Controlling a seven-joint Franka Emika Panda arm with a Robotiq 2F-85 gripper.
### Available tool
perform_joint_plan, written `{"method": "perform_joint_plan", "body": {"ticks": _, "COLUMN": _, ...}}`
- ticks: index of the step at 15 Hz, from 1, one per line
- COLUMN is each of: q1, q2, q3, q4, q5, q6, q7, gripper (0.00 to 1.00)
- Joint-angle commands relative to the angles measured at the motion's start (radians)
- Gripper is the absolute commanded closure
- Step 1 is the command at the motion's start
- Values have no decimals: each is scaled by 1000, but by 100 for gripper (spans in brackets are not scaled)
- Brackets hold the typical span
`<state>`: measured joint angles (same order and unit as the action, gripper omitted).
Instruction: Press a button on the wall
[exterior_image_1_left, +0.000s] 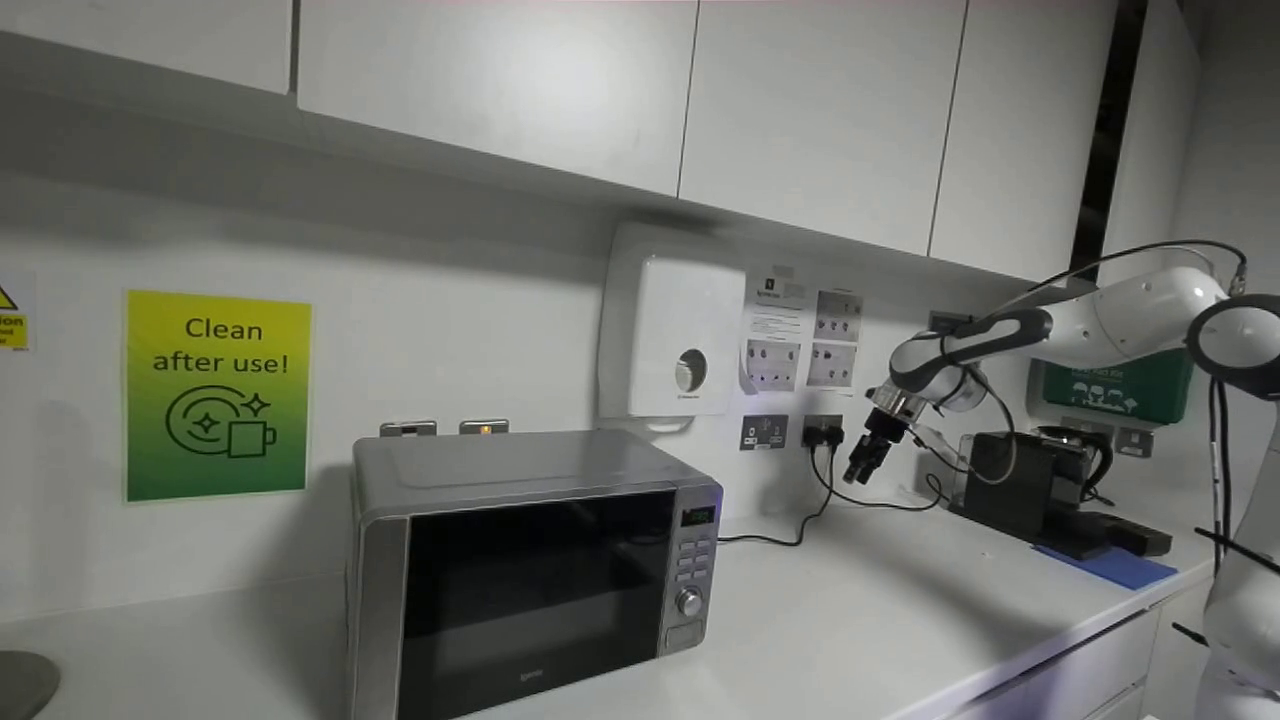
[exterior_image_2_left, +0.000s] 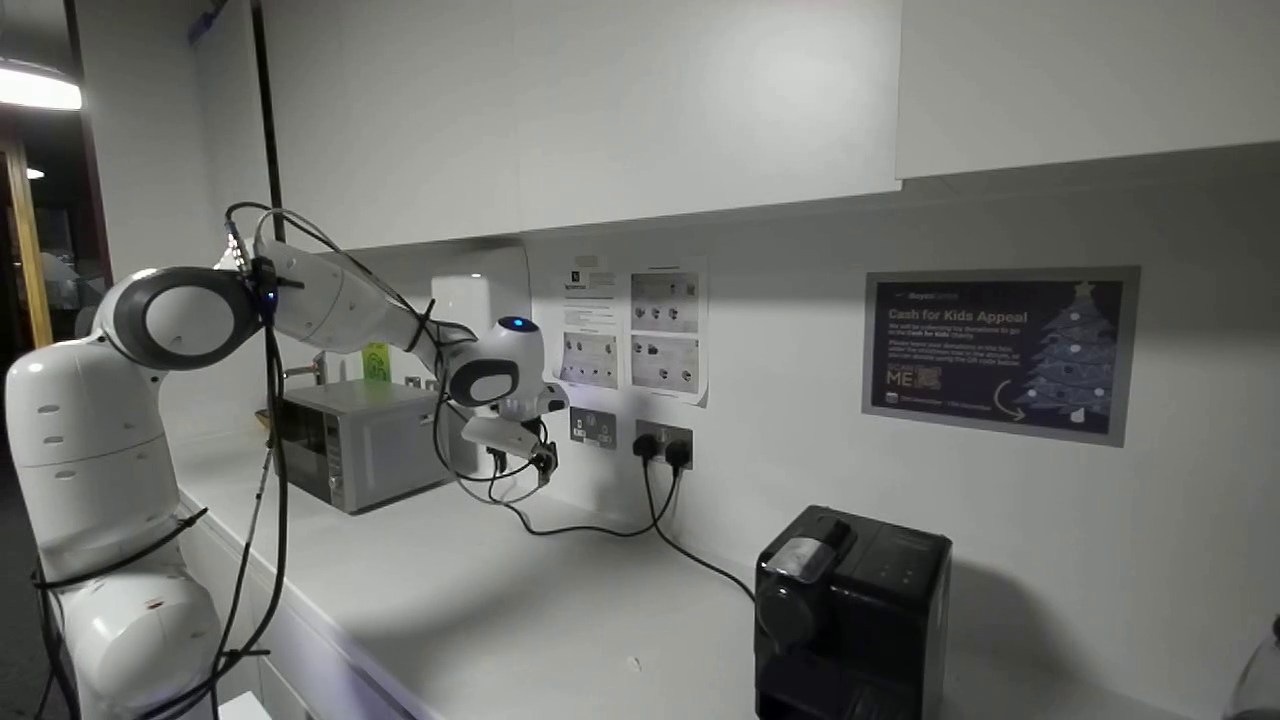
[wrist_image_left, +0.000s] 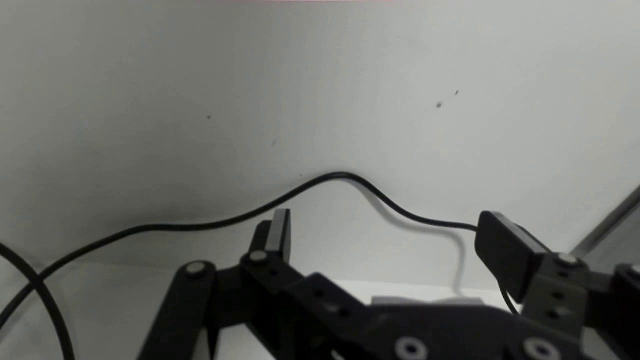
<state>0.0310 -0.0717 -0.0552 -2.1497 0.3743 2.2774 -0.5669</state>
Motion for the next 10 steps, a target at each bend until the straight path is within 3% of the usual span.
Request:
{"method": "perform_joint_plan", "body": {"ticks": 1, "q1": 9, "q2": 35, "q3": 20, "q4": 62, "q5": 73, "q6": 72, "q7": -20, "gripper": 0}}
{"method": "perform_joint_plan", "body": {"ticks": 8, "q1": 7, "q2": 112, "q3": 57, "q4": 157, "q5": 144, "q6": 238, "q7": -18, "gripper": 0}}
{"method": "perform_joint_plan", "body": {"ticks": 10, "q1": 0, "q2": 87, "q3": 63, "q4": 122, "q5": 114, "q6": 215, "q7": 3, "gripper": 0}}
